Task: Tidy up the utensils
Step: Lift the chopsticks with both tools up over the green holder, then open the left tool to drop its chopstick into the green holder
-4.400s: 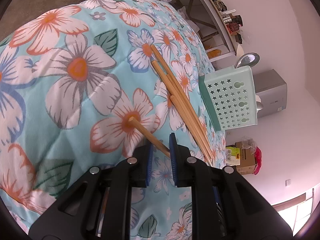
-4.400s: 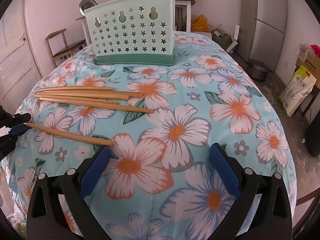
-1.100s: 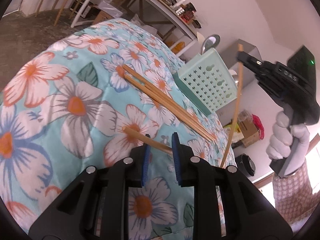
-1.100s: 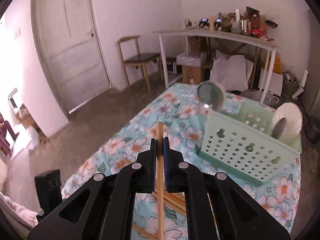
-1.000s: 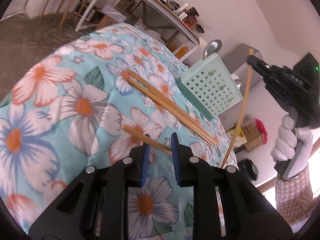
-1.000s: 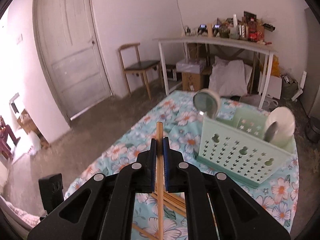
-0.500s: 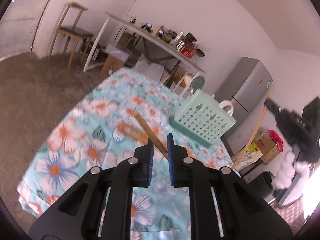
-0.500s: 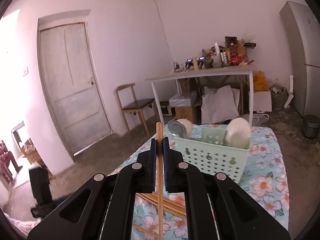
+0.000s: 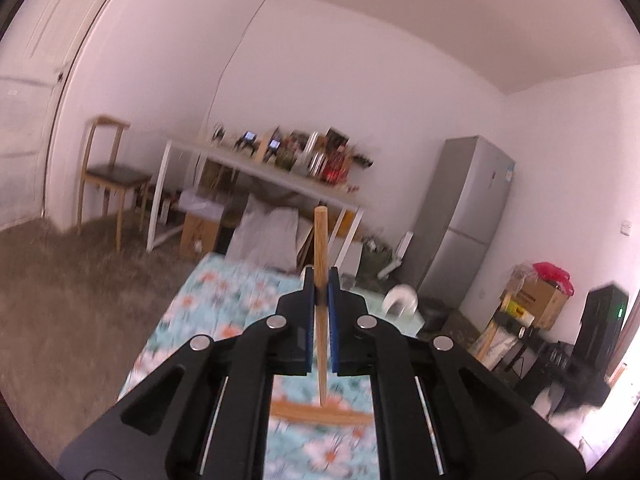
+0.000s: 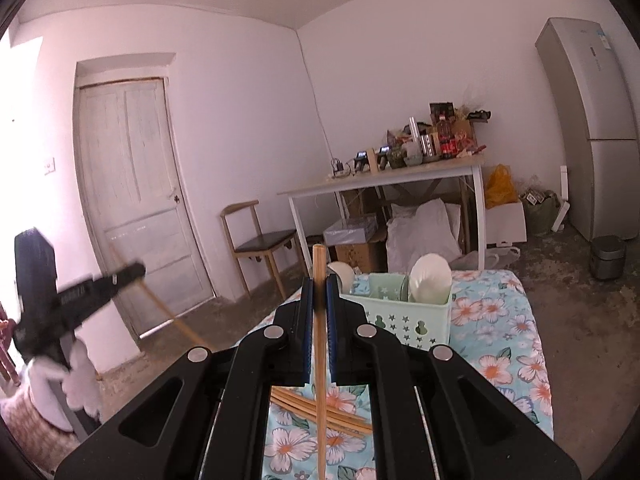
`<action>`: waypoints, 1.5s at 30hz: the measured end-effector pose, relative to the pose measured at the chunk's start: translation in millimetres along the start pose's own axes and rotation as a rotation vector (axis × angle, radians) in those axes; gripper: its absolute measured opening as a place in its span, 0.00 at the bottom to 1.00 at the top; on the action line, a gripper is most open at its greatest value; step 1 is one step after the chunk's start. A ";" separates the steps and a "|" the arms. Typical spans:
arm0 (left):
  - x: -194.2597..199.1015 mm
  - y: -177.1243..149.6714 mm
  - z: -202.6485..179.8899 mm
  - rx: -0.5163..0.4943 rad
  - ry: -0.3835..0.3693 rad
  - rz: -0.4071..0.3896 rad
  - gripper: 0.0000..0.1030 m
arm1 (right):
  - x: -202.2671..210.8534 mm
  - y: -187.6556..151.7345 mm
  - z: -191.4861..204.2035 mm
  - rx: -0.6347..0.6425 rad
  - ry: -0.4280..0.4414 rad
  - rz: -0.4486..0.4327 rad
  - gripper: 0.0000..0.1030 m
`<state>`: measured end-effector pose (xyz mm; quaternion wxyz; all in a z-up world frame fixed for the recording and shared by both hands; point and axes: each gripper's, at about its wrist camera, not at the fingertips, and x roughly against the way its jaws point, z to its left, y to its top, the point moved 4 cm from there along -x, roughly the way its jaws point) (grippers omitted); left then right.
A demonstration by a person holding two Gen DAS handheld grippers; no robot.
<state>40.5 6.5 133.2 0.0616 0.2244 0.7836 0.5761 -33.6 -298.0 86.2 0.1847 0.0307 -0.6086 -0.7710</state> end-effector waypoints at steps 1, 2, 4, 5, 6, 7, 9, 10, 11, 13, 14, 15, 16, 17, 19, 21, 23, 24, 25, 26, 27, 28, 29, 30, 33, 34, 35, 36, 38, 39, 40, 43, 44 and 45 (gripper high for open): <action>-1.0 6.7 -4.5 -0.010 -0.004 -0.015 0.05 | 2.2 1.1 0.5 0.001 0.001 -0.007 0.06; -3.2 14.0 -9.6 -0.023 -0.009 -0.032 0.05 | 3.2 3.0 -0.6 0.000 0.005 -0.015 0.06; -9.8 28.4 -18.6 -0.047 -0.017 -0.066 0.05 | 1.7 6.5 -3.8 -0.009 0.018 -0.030 0.06; -14.2 34.8 -22.8 -0.057 -0.019 -0.083 0.05 | 1.0 7.4 -4.7 -0.012 0.022 -0.034 0.06; -18.1 39.8 -26.9 -0.062 -0.023 -0.094 0.05 | 0.2 7.4 -4.4 -0.016 0.026 -0.037 0.06; -23.2 44.4 -30.8 -0.064 -0.029 -0.102 0.05 | -0.7 8.9 -6.3 -0.024 0.035 -0.042 0.06; -36.5 52.2 -38.6 -0.077 -0.036 -0.119 0.05 | 0.9 10.9 -6.9 -0.025 0.045 -0.051 0.06; -42.6 55.7 -42.7 -0.083 -0.037 -0.126 0.05 | 1.2 13.6 -8.4 -0.026 0.051 -0.059 0.06; -46.9 58.1 -45.9 -0.085 -0.041 -0.130 0.05 | 1.4 15.9 -9.2 -0.026 0.056 -0.065 0.06; -63.0 62.6 -53.3 -0.086 -0.055 -0.136 0.05 | 2.9 20.1 -11.5 -0.027 0.062 -0.078 0.06; -68.7 63.7 -56.4 -0.086 -0.059 -0.136 0.05 | 3.8 22.5 -12.2 -0.028 0.063 -0.084 0.06; -79.0 64.4 -61.2 -0.089 -0.068 -0.134 0.05 | 5.3 25.3 -15.1 -0.031 0.066 -0.092 0.06; -86.1 63.8 -64.2 -0.091 -0.073 -0.129 0.05 | 6.4 27.3 -16.9 -0.035 0.070 -0.097 0.06; -96.6 62.5 -68.1 -0.093 -0.079 -0.121 0.05 | 7.3 29.5 -19.3 -0.039 0.073 -0.101 0.06; -115.1 58.5 -74.3 -0.091 -0.088 -0.103 0.05 | 9.5 32.6 -23.9 -0.046 0.073 -0.108 0.06; -133.8 52.6 -77.3 -0.084 -0.096 -0.081 0.05 | 11.7 33.6 -26.7 -0.051 0.071 -0.110 0.06; -154.0 45.0 -77.4 -0.058 -0.111 -0.051 0.05 | 12.3 35.0 -29.1 -0.052 0.067 -0.104 0.06; -165.3 40.6 -78.3 -0.044 -0.117 -0.034 0.05 | 11.8 35.9 -31.0 -0.051 0.064 -0.101 0.06; -173.5 38.6 -78.4 -0.038 -0.120 -0.024 0.05 | 11.4 36.4 -32.6 -0.049 0.060 -0.094 0.06; -183.1 34.0 -78.8 -0.031 -0.123 -0.010 0.05 | 11.1 37.3 -33.9 -0.046 0.057 -0.089 0.06; -191.3 29.3 -78.1 -0.027 -0.124 0.006 0.05 | 10.8 37.9 -35.2 -0.042 0.051 -0.082 0.06; -199.3 24.0 -77.2 -0.025 -0.120 0.022 0.05 | 10.8 38.7 -36.0 -0.038 0.047 -0.078 0.06; -207.5 17.6 -76.5 -0.025 -0.115 0.040 0.05 | 10.8 39.4 -36.6 -0.034 0.043 -0.074 0.06; -214.6 10.7 -75.1 -0.028 -0.106 0.055 0.05 | 10.9 39.7 -36.8 -0.031 0.040 -0.069 0.06; -233.6 -5.3 -70.0 -0.029 -0.080 0.101 0.05 | 11.4 40.7 -37.7 -0.019 0.028 -0.059 0.06; -236.6 -10.2 -66.8 -0.026 -0.071 0.113 0.06 | 11.3 40.5 -37.9 -0.016 0.025 -0.055 0.06; -238.8 -11.0 -63.4 -0.021 -0.067 0.121 0.07 | 10.9 40.4 -38.2 -0.015 0.021 -0.052 0.06; -239.9 -13.2 -60.9 -0.004 -0.072 0.129 0.13 | 10.5 40.5 -37.9 -0.014 0.019 -0.050 0.06; -235.2 -13.5 -55.4 0.019 -0.069 0.128 0.31 | 10.0 40.2 -37.0 -0.010 0.012 -0.046 0.06; -230.4 -11.0 -52.0 0.033 -0.069 0.115 0.34 | 9.8 40.3 -36.6 -0.009 0.011 -0.046 0.06; -226.9 -8.6 -50.3 0.035 -0.069 0.106 0.35 | 9.4 41.0 -36.1 -0.008 0.009 -0.045 0.06; -208.9 0.0 -43.0 0.038 -0.061 0.078 0.45 | 9.0 44.6 -32.7 -0.002 0.007 -0.048 0.06; -201.4 3.0 -40.2 0.041 -0.059 0.067 0.46 | 8.2 46.2 -31.9 -0.001 0.008 -0.050 0.06; -196.2 5.1 -39.1 0.041 -0.058 0.060 0.48 | 7.4 48.3 -29.9 0.002 0.009 -0.052 0.06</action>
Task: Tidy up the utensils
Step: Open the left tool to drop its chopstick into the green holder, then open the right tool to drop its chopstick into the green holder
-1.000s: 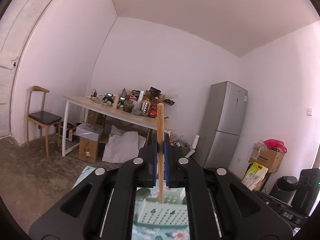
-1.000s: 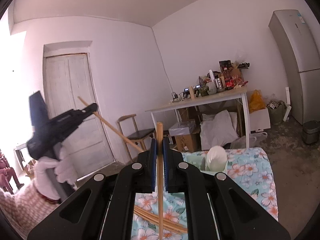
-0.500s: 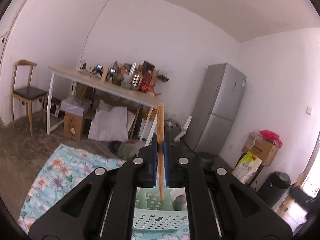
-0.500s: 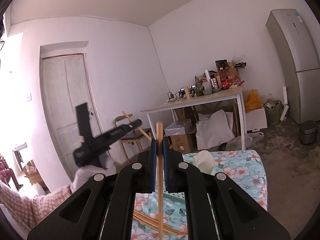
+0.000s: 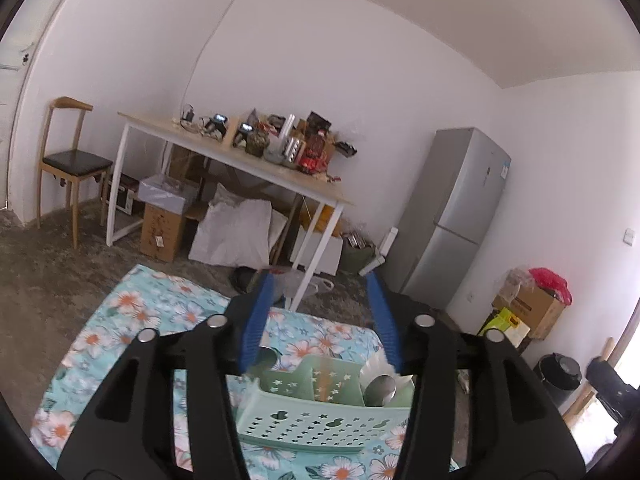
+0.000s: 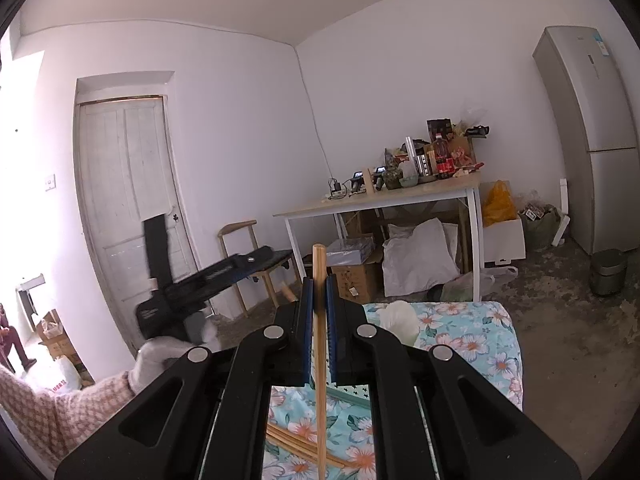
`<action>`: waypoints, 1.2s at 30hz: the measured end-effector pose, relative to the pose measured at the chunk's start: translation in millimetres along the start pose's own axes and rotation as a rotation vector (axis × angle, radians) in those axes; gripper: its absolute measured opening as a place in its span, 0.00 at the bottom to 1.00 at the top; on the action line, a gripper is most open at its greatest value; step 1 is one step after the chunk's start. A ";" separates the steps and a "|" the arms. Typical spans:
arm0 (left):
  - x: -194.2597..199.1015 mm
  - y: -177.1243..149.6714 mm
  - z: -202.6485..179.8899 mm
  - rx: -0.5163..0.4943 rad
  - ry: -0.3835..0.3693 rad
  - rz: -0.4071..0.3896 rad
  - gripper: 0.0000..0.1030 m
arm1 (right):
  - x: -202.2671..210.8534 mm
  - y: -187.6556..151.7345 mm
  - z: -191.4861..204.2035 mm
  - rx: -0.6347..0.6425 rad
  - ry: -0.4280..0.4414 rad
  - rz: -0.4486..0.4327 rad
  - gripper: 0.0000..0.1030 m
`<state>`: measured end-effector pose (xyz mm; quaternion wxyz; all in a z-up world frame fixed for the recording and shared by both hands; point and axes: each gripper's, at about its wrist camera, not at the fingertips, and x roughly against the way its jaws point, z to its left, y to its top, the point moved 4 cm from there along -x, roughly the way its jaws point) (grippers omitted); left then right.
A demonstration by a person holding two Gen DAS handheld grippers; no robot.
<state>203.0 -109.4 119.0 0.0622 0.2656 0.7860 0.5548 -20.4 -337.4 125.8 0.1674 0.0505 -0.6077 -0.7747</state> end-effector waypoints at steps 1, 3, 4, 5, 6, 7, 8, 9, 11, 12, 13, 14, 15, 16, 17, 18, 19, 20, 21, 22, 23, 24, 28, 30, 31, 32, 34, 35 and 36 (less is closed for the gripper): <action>8.8 1.5 2.5 -0.001 0.001 -0.008 0.51 | -0.9 1.6 1.1 0.003 0.001 -0.002 0.06; 24.3 2.6 6.0 -0.012 0.008 -0.013 0.57 | -3.2 4.8 3.3 0.007 0.003 -0.005 0.06; 30.8 1.6 6.9 -0.022 0.014 -0.011 0.60 | -5.6 8.0 4.7 0.010 0.008 -0.008 0.06; 37.3 -0.6 8.4 -0.030 0.019 -0.007 0.61 | -7.7 10.7 5.6 0.013 0.011 -0.011 0.06; 45.6 -5.2 11.5 -0.043 0.025 0.002 0.65 | -11.0 16.1 7.6 0.020 0.015 -0.017 0.06; 50.9 -9.1 13.6 -0.055 0.032 0.012 0.66 | -13.3 19.4 8.9 0.025 0.018 -0.021 0.06; 56.0 -13.5 15.9 -0.066 0.043 0.022 0.69 | -17.0 25.1 10.4 0.032 0.021 -0.029 0.06; 61.7 -20.7 19.6 -0.080 0.058 0.039 0.70 | -20.0 29.2 11.3 0.036 0.025 -0.034 0.06; 70.3 -32.4 26.5 -0.101 0.080 0.063 0.74 | -28.4 43.9 14.6 0.048 0.037 -0.051 0.06; 75.1 -40.5 31.5 -0.109 0.098 0.076 0.76 | -31.9 49.6 16.0 0.056 0.039 -0.057 0.06; 78.6 -46.6 36.1 -0.112 0.107 0.088 0.78 | -38.4 59.0 17.9 0.068 0.043 -0.068 0.06; 81.8 -54.5 40.9 -0.114 0.117 0.104 0.79 | -42.4 63.7 20.0 0.074 0.044 -0.074 0.06; 85.2 -63.0 45.9 -0.113 0.126 0.122 0.81 | -47.7 69.4 20.8 0.081 0.044 -0.079 0.06; 88.5 -68.8 49.8 -0.110 0.133 0.133 0.81 | -56.2 76.2 22.4 0.092 0.043 -0.083 0.06; 91.6 -76.9 55.2 -0.105 0.144 0.149 0.82 | -63.4 81.5 23.0 0.101 0.039 -0.087 0.06; 94.5 -85.1 60.0 -0.103 0.155 0.166 0.83 | -71.9 86.6 23.0 0.109 0.034 -0.090 0.06; 97.0 -90.8 63.2 -0.101 0.161 0.176 0.84 | -79.0 90.0 22.9 0.114 0.028 -0.094 0.06; 100.7 -98.1 66.9 -0.096 0.164 0.185 0.85 | -83.2 92.3 23.4 0.117 0.024 -0.097 0.06; 103.1 -103.7 71.0 -0.094 0.166 0.194 0.86 | -91.9 95.4 21.7 0.117 0.018 -0.100 0.06; 106.6 -111.4 73.5 -0.094 0.168 0.206 0.86 | -97.7 97.2 18.9 0.115 0.012 -0.101 0.06; 109.1 -117.7 75.3 -0.095 0.169 0.217 0.86 | -105.9 99.0 15.9 0.115 0.002 -0.100 0.06; 111.6 -124.1 76.4 -0.098 0.171 0.226 0.86 | -112.4 99.8 14.4 0.115 -0.007 -0.098 0.06; 115.4 -141.0 79.4 -0.116 0.178 0.256 0.87 | -144.4 91.7 5.2 0.135 -0.069 -0.072 0.06; 117.2 -147.3 81.6 -0.120 0.176 0.270 0.87 | -160.6 81.8 0.6 0.149 -0.093 -0.054 0.06; 117.9 -149.5 80.7 -0.121 0.175 0.273 0.87 | -168.0 75.9 -0.6 0.163 -0.103 -0.046 0.06; 118.2 -150.8 80.4 -0.123 0.171 0.275 0.87 | -173.7 69.5 -2.8 0.171 -0.113 -0.036 0.06; 117.1 -150.5 77.0 -0.130 0.167 0.272 0.87 | -189.3 53.2 -10.0 0.173 -0.129 0.013 0.06; 117.7 -149.8 76.4 -0.133 0.167 0.267 0.87 | -195.1 45.6 -12.9 0.165 -0.125 0.043 0.08; 118.8 -149.6 76.6 -0.132 0.167 0.262 0.87 | -198.9 39.8 -16.3 0.157 -0.128 0.066 0.08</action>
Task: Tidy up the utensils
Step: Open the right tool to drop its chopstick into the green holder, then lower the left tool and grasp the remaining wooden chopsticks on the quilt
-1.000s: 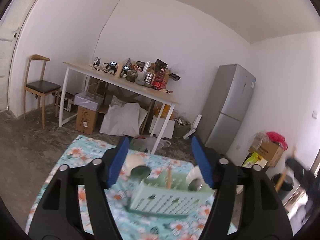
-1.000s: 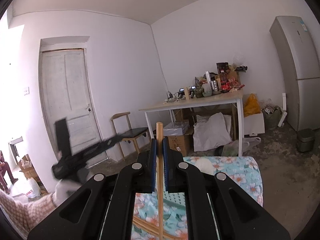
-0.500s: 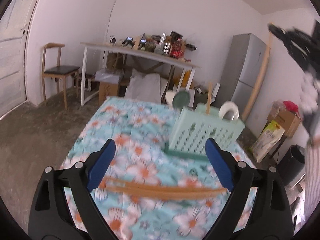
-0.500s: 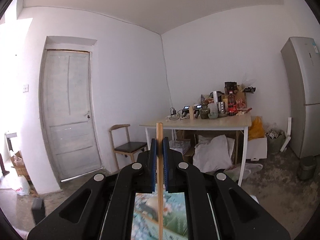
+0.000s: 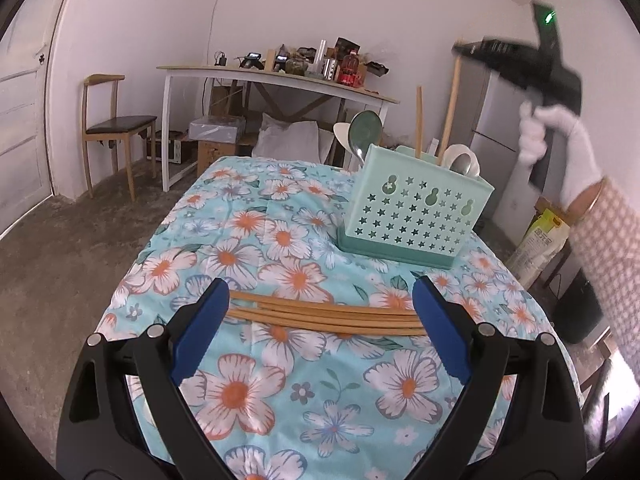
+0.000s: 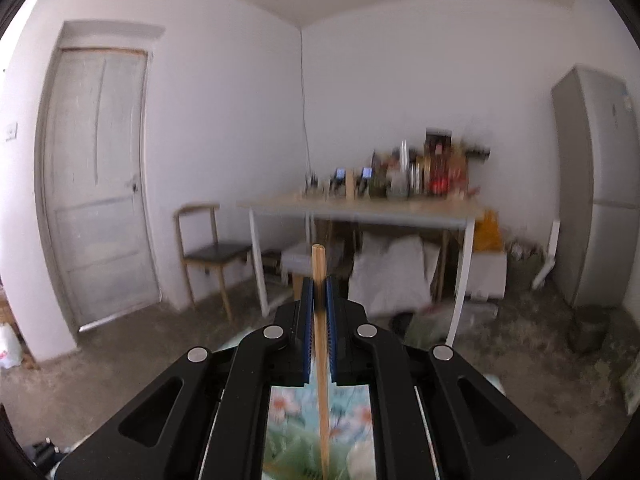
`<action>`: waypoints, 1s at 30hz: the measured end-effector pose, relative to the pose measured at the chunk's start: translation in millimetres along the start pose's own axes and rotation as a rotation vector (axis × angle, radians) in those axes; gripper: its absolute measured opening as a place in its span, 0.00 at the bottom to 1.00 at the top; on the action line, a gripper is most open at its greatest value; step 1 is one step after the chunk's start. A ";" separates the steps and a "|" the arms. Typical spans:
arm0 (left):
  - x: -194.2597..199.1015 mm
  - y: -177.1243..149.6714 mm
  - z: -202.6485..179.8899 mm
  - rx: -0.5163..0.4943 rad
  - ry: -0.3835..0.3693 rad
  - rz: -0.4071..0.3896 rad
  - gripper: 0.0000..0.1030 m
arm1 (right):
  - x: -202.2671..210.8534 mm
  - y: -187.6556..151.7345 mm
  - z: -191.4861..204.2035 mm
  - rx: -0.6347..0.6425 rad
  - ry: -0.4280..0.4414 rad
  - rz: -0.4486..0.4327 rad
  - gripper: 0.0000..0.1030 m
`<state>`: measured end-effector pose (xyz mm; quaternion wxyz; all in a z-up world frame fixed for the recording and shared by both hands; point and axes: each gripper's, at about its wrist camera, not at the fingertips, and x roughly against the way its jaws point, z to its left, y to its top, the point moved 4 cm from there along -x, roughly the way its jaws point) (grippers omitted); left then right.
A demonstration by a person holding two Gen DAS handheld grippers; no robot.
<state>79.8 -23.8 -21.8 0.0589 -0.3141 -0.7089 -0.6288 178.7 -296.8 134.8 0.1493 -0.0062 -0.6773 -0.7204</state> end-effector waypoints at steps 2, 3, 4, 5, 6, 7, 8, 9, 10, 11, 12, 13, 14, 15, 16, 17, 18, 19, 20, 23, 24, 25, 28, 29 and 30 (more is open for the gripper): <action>1.8 -0.6 1.1 0.008 -0.003 -0.003 0.87 | -6.0 -13.4 -6.1 -0.028 -0.008 0.049 0.14; 2.1 -0.5 1.3 0.010 -0.003 -0.002 0.87 | -4.2 -16.5 -9.8 -0.050 -0.006 0.054 0.19; 2.8 -1.3 2.1 0.013 -0.002 0.000 0.87 | -1.1 -15.9 -12.8 -0.064 -0.005 0.048 0.31; 3.4 -1.6 2.5 0.015 -0.002 0.001 0.87 | 4.0 -15.3 -15.3 -0.076 -0.007 0.037 0.38; 4.4 -2.0 3.0 0.019 -0.003 0.002 0.87 | 12.2 -13.4 -18.8 -0.088 -0.010 0.019 0.40; 5.0 -1.8 3.2 0.024 -0.004 0.003 0.87 | 17.1 -11.4 -22.0 -0.094 -0.013 0.011 0.43; 5.9 -1.5 3.5 0.028 -0.005 0.003 0.88 | 23.9 -8.6 -25.4 -0.100 -0.018 0.000 0.46; 7.0 -1.7 3.8 0.032 -0.005 0.003 0.88 | 34.2 -5.3 -29.4 -0.108 -0.022 -0.017 0.47; 8.5 -1.5 3.3 0.035 -0.005 0.002 0.88 | 44.0 -3.0 -32.7 -0.115 -0.025 -0.032 0.48; 9.3 -1.3 2.7 0.035 -0.005 0.001 0.88 | 52.5 -0.2 -35.8 -0.122 -0.027 -0.044 0.48; 9.8 -0.8 1.8 0.036 -0.004 0.001 0.88 | 60.3 1.3 -38.0 -0.128 -0.026 -0.054 0.49; 11.3 -0.4 0.4 0.035 -0.003 -0.002 0.88 | 72.3 2.8 -40.7 -0.136 -0.022 -0.070 0.50; 12.4 -0.4 -0.5 0.033 -0.003 -0.002 0.88 | 82.6 3.2 -43.0 -0.142 -0.022 -0.081 0.50; 13.5 -0.2 -1.8 0.031 -0.002 -0.001 0.88 | 95.9 2.7 -44.7 -0.150 -0.017 -0.092 0.50; 14.4 0.0 -2.7 0.030 0.000 0.000 0.88 | 103.3 1.8 -45.1 -0.152 -0.011 -0.094 0.51; 15.2 0.1 -3.5 0.029 0.003 0.001 0.88 | 113.7 -0.7 -44.7 -0.153 -0.004 -0.095 0.51; 15.5 0.2 -4.0 0.029 0.006 0.002 0.88 | 121.7 -3.2 -43.3 -0.150 0.000 -0.095 0.51; 16.0 0.1 -4.5 0.030 0.009 0.006 0.88 | 132.2 -8.3 -40.2 -0.141 0.007 -0.090 0.52; 16.4 0.0 -4.8 0.033 0.012 0.009 0.88 | 139.6 -13.6 -37.4 -0.134 0.014 -0.081 0.52; 17.1 -0.6 -4.9 0.043 0.012 0.021 0.88 | 154.0 -39.6 -26.3 -0.142 0.069 -0.024 0.57; 16.0 -1.0 -4.8 0.049 0.011 0.028 0.88 | 154.1 -46.6 -23.5 -0.146 0.083 -0.004 0.58; 15.6 -1.9 -4.6 0.055 0.009 0.035 0.88 | 154.0 -63.7 -17.5 -0.158 0.106 0.038 0.59; 9.1 -8.4 -2.7 0.095 -0.015 0.084 0.88 | 147.4 -115.0 -1.8 -0.176 0.124 0.160 0.59; 6.4 -10.9 -1.6 0.114 -0.024 0.101 0.88 | 143.5 -134.1 3.0 -0.187 0.125 0.201 0.59; 1.4 -14.2 1.3 0.153 -0.042 0.130 0.88 | 138.3 -154.5 7.6 -0.201 0.128 0.249 0.59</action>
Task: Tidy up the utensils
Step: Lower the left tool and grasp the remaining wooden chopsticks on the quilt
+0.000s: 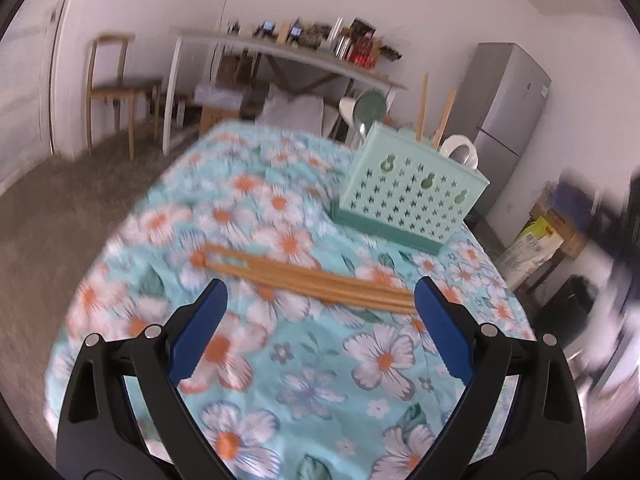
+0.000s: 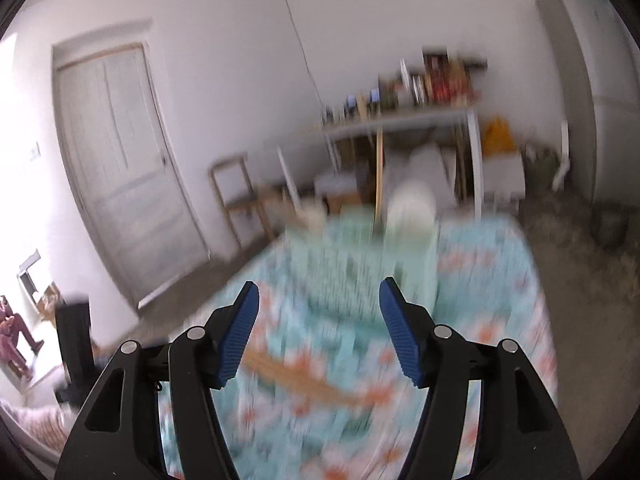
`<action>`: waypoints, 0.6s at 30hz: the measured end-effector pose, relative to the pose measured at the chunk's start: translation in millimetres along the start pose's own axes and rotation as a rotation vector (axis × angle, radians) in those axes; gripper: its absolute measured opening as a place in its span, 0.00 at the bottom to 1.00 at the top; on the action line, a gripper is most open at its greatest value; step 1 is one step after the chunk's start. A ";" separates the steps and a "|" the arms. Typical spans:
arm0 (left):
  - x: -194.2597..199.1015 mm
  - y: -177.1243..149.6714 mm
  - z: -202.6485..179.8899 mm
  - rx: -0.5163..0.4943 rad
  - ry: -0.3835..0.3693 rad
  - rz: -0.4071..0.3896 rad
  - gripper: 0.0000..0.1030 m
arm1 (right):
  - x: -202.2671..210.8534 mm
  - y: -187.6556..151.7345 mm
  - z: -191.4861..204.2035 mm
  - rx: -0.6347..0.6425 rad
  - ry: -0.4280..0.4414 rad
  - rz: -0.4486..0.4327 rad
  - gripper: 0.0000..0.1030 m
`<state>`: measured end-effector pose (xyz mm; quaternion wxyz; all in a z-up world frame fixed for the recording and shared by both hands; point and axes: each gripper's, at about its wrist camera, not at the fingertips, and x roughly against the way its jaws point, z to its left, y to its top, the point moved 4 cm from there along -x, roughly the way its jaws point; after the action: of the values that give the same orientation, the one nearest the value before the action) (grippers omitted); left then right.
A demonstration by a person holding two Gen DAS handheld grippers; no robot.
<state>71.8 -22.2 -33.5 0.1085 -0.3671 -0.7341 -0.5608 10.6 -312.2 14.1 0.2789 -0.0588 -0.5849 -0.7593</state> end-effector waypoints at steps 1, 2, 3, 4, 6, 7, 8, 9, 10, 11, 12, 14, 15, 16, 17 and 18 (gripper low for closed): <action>-3.4 -1.9 3.1 0.028 -0.011 0.017 0.88 | -6.9 -15.0 0.0 -0.013 -0.008 0.033 0.59; -7.9 -3.9 6.7 0.064 -0.024 0.037 0.88 | -13.9 -28.0 -0.3 -0.023 -0.022 0.067 0.59; -13.2 -4.7 11.6 0.112 -0.044 0.057 0.88 | -23.6 -45.2 -1.4 -0.032 -0.045 0.117 0.59; -16.5 -5.7 14.8 0.140 -0.053 0.065 0.88 | -27.8 -53.9 -2.0 -0.038 -0.053 0.145 0.59; -24.6 -6.0 21.9 0.208 -0.076 0.080 0.78 | -34.7 -73.9 -2.2 -0.053 -0.059 0.200 0.59; -30.3 -5.8 25.2 0.246 -0.094 0.093 0.75 | -36.0 -78.7 -2.7 -0.058 -0.057 0.212 0.59; -36.2 -5.7 27.8 0.281 -0.112 0.103 0.73 | -36.6 -83.0 -4.6 -0.066 -0.052 0.224 0.59; -40.5 -5.5 29.7 0.305 -0.122 0.109 0.67 | -36.2 -85.3 -8.1 -0.075 -0.050 0.230 0.59; -47.8 -6.1 33.0 0.343 -0.133 0.118 0.62 | -36.6 -84.2 -8.6 -0.083 -0.050 0.233 0.59; -53.4 -6.8 36.3 0.373 -0.138 0.127 0.60 | -36.6 -84.0 -12.2 -0.092 -0.051 0.235 0.59; -59.2 -8.1 40.2 0.406 -0.143 0.136 0.56 | -36.3 -84.9 -15.8 -0.101 -0.055 0.238 0.59; -73.6 -14.4 52.1 0.503 -0.141 0.163 0.50 | -36.6 -86.8 -21.1 -0.118 -0.056 0.245 0.59; -79.1 -17.5 57.9 0.547 -0.145 0.168 0.45 | -37.3 -89.5 -24.5 -0.131 -0.055 0.253 0.59; -81.5 -17.8 60.9 0.568 -0.148 0.162 0.41 | -38.8 -92.4 -25.4 -0.141 -0.054 0.260 0.59; -83.6 -17.0 64.1 0.586 -0.149 0.154 0.40 | -39.7 -96.1 -26.9 -0.150 -0.051 0.267 0.59; -86.3 -16.8 67.4 0.611 -0.159 0.150 0.38 | -42.4 -98.7 -27.7 -0.159 -0.050 0.276 0.59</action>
<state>138.7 0.9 -118.7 0.1968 -0.4132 -0.8456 -0.2746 4.1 -306.8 -96.5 0.3606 -0.1795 -0.5160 -0.7560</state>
